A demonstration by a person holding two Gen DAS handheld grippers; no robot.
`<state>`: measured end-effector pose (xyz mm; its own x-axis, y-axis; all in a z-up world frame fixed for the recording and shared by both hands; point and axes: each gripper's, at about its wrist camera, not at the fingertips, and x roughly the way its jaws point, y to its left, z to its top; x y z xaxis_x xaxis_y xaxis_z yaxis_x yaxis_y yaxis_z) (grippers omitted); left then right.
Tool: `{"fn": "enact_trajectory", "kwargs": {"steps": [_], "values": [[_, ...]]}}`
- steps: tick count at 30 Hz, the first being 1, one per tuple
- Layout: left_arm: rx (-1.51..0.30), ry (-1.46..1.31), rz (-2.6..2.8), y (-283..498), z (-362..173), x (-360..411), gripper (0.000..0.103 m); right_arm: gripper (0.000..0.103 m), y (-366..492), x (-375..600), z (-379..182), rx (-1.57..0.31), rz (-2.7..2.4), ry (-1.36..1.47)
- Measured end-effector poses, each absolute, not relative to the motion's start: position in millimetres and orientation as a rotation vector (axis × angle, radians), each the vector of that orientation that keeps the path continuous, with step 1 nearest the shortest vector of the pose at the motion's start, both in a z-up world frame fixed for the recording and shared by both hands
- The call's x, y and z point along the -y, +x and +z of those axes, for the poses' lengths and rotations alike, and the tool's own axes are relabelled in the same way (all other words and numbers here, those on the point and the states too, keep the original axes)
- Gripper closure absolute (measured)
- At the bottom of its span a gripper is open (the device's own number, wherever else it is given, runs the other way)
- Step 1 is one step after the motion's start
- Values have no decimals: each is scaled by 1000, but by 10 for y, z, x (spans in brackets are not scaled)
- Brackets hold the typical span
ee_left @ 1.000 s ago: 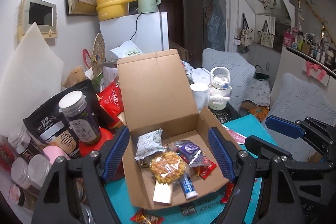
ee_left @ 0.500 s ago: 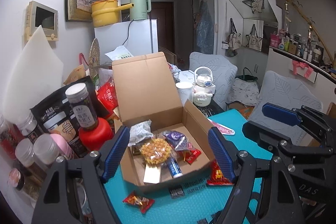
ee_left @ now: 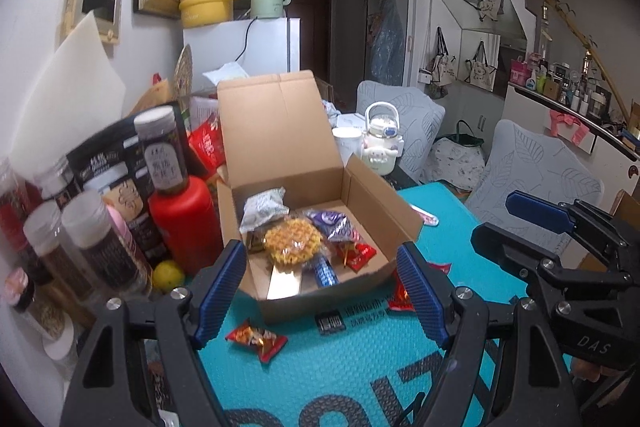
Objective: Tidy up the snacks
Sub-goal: 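Withdraw both tools from the box toward the red packets on the mat, then grasp the red cartoon-face packet with the left tool while the right tool grasps the red gold-character packet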
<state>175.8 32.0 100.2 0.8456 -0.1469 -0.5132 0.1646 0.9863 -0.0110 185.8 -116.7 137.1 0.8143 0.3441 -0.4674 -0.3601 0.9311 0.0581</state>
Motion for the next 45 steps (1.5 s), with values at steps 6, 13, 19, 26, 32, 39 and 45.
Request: {"fn": "enact_trajectory", "kwargs": {"steps": [6, 13, 19, 26, 32, 39, 45], "values": [[-577, -14, -165, 1734, 776, -440, 26, 43, 1810, 1163, 1134, -536, 378, -7], [-658, -33, -156, 1805, 419, -457, 26, 43, 1833, 1183, 782, -609, 343, 15], [-717, -68, -144, 1867, 124, -472, 26, 42, 1895, 1239, 475, -685, 295, 36], [-778, -109, -105, 2038, -184, -526, 26, 34, 2057, 1326, 151, -765, 237, 66], [-827, -138, -46, 2270, -429, -619, 26, 29, 2282, 1385, -67, -817, 184, 96], [-876, -159, 25, 2554, -644, -741, 26, 20, 2548, 1388, -270, -867, 111, 97], [-921, -193, 62, 2780, -826, -851, 26, 14, 2781, 1378, -436, -914, 77, 107]]}}
